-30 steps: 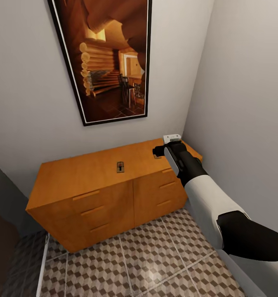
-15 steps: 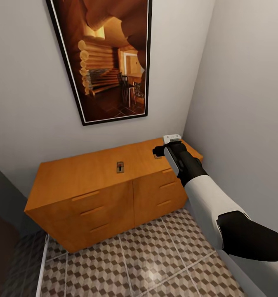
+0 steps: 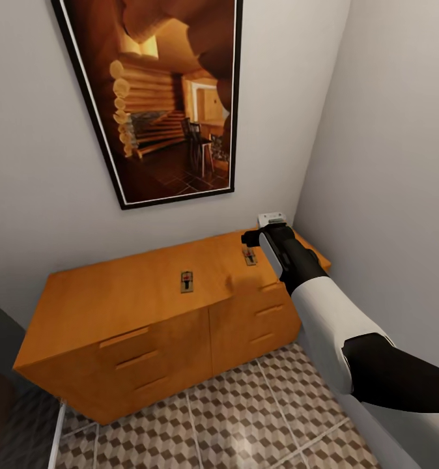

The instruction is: Take the four mousetraps from the cabinet in the bathroom and place them on the bathroom floor. Make sure all four end up on the same floor surface, and ensure that at least two of them are either under or directly next to the same bathroom sink.

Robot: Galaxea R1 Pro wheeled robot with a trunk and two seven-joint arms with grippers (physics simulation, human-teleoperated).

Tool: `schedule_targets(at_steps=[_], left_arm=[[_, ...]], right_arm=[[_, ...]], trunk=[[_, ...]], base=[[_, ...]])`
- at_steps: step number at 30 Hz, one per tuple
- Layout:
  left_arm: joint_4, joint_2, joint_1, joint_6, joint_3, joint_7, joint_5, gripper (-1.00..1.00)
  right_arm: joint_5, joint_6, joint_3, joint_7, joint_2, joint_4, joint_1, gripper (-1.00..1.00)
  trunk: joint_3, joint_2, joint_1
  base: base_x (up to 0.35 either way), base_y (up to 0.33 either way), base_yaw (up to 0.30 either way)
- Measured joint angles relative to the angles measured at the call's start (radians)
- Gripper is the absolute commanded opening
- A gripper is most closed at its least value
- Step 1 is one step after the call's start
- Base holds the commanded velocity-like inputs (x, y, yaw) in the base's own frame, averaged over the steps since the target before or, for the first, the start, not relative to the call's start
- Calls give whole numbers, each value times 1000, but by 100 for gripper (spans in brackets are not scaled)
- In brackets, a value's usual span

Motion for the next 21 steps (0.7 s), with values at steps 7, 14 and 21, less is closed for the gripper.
schedule_targets(at_steps=[7, 14, 21], left_arm=[[0, 0, 5, 26, 0, -1, 0, 100], [0, -1, 9, 31, 0, -1, 0, 100], [0, -2, 12, 32, 1, -1, 0, 100]], right_arm=[[-1, 0, 0, 0, 0, 0, 0, 100], [-1, 0, 0, 0, 0, 1, 0, 100], [0, -1, -1, 2, 0, 1, 0, 100]], trunk=[[0, 0, 0], [0, 0, 0], [0, 0, 0]], base=[[94, 0, 0], [16, 0, 0], [3, 0, 0]])
